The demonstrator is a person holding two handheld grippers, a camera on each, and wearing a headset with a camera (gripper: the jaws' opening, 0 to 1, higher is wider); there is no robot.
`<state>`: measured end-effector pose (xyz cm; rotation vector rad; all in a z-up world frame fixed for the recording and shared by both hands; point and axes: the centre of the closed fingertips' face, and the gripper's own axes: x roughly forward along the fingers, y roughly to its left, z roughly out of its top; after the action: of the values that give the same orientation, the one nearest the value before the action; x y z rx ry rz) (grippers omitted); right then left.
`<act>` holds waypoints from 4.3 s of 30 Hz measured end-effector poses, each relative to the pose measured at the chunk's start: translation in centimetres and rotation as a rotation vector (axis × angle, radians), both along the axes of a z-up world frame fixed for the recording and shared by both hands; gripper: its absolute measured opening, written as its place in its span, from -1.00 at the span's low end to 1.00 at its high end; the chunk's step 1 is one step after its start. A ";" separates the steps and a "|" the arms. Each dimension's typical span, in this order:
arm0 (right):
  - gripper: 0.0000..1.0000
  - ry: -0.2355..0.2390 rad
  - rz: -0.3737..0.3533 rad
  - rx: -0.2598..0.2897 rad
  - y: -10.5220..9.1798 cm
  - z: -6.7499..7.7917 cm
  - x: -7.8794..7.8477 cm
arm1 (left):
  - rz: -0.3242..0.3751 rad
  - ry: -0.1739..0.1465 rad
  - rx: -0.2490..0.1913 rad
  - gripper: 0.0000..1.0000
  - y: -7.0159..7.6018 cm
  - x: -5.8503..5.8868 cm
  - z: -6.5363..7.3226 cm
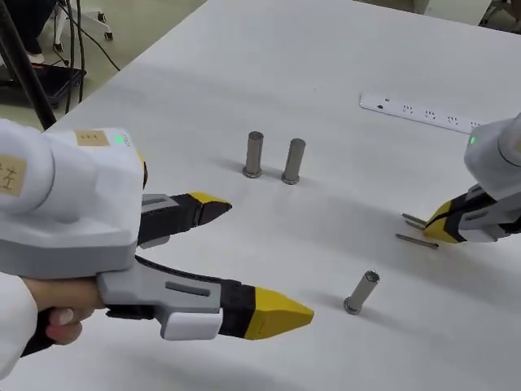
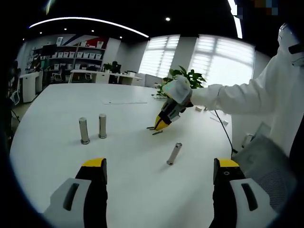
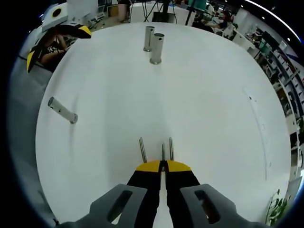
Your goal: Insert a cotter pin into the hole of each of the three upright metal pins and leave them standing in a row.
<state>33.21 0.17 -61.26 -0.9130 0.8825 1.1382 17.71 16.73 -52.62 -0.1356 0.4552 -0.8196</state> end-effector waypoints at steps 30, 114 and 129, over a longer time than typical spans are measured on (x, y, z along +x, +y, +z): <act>-1.00 0.012 0.034 -0.144 -0.2 -0.3 -0.2 | 0.023 -0.001 0.009 0.84 0.8 0.5 0.2; -1.00 -0.593 0.184 0.295 7.2 12.3 -13.7 | -0.066 0.106 -0.218 -0.68 -8.7 1.2 4.3; -1.00 -0.600 0.232 0.295 8.0 12.1 -14.4 | -0.062 0.118 -0.236 -0.87 -8.8 1.2 4.3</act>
<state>18.83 8.18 -49.20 -1.0445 0.1186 1.0649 18.91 7.90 -48.30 -0.3918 0.4740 -0.9281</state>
